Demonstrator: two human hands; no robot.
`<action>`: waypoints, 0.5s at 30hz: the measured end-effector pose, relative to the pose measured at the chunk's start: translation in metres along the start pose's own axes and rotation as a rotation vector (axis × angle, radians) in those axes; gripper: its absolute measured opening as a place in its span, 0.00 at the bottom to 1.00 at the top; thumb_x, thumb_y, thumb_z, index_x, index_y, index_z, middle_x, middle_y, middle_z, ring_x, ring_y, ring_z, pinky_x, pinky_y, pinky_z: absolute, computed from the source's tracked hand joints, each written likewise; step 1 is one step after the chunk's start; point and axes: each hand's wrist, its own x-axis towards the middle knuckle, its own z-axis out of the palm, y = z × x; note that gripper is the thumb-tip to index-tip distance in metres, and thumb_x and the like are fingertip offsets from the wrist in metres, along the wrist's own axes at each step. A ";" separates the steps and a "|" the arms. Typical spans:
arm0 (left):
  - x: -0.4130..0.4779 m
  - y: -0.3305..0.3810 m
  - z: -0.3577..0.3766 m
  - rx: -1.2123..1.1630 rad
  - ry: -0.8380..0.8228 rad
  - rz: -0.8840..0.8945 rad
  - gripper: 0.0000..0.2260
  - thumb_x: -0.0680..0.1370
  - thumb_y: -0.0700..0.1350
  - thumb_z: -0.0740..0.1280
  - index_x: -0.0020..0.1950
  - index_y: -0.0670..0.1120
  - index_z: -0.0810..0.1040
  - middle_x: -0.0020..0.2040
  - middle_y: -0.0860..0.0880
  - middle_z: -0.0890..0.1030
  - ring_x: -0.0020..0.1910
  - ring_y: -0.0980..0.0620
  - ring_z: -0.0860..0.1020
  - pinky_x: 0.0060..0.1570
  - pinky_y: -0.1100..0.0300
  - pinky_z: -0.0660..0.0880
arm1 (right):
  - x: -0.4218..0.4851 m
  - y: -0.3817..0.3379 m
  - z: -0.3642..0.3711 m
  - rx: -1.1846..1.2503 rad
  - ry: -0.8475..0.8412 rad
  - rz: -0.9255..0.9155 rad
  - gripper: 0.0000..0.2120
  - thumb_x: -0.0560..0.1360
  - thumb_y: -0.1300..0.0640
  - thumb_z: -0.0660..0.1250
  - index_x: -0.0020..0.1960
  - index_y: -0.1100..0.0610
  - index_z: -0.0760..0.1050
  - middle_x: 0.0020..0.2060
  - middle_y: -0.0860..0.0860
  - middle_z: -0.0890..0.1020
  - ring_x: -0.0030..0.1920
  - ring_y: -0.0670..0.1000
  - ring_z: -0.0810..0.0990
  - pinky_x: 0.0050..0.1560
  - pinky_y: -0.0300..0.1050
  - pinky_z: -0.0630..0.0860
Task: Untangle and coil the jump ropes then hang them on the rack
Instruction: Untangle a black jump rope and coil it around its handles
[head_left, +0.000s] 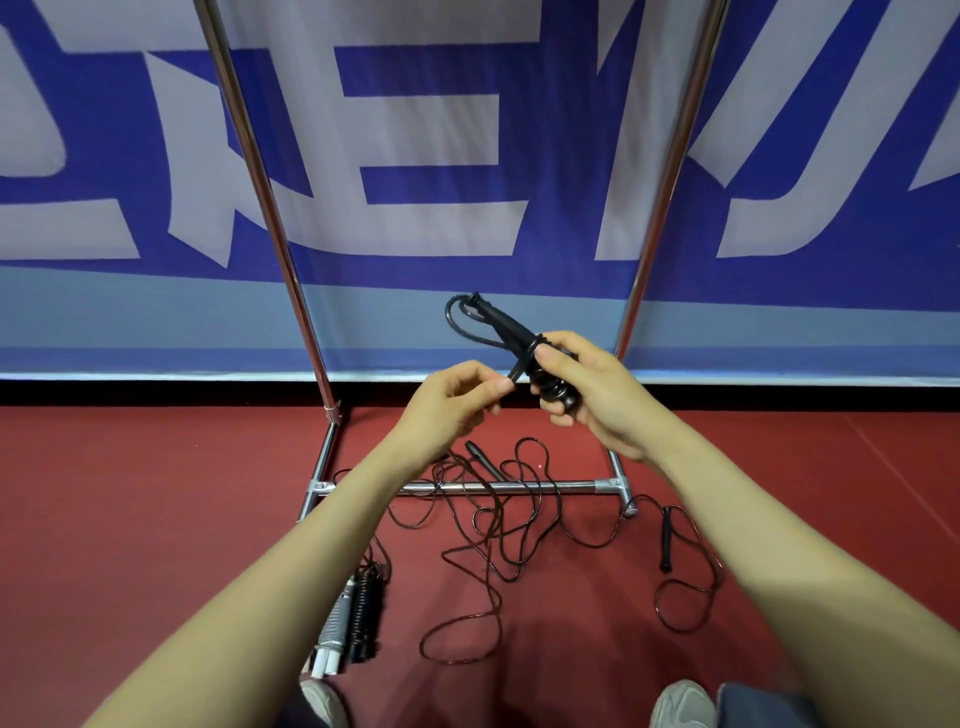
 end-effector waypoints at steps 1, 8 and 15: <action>0.000 -0.001 -0.004 0.039 0.010 -0.016 0.07 0.77 0.46 0.68 0.40 0.47 0.77 0.31 0.52 0.75 0.27 0.55 0.63 0.30 0.61 0.59 | -0.001 0.000 0.000 -0.034 -0.011 0.004 0.07 0.81 0.56 0.60 0.57 0.57 0.73 0.37 0.57 0.73 0.28 0.48 0.68 0.26 0.38 0.64; -0.002 -0.002 -0.021 0.160 0.001 0.096 0.10 0.70 0.52 0.72 0.47 0.49 0.84 0.38 0.50 0.81 0.35 0.55 0.72 0.39 0.64 0.69 | -0.009 -0.007 0.003 -0.017 -0.209 0.130 0.09 0.79 0.51 0.60 0.52 0.57 0.71 0.33 0.56 0.74 0.24 0.46 0.64 0.24 0.37 0.55; -0.005 -0.007 -0.038 0.388 -0.217 0.140 0.12 0.72 0.49 0.74 0.47 0.41 0.83 0.39 0.45 0.82 0.36 0.58 0.75 0.39 0.62 0.72 | -0.015 -0.006 0.006 -0.223 -0.298 0.165 0.19 0.70 0.42 0.66 0.48 0.57 0.76 0.29 0.56 0.73 0.20 0.45 0.61 0.21 0.35 0.50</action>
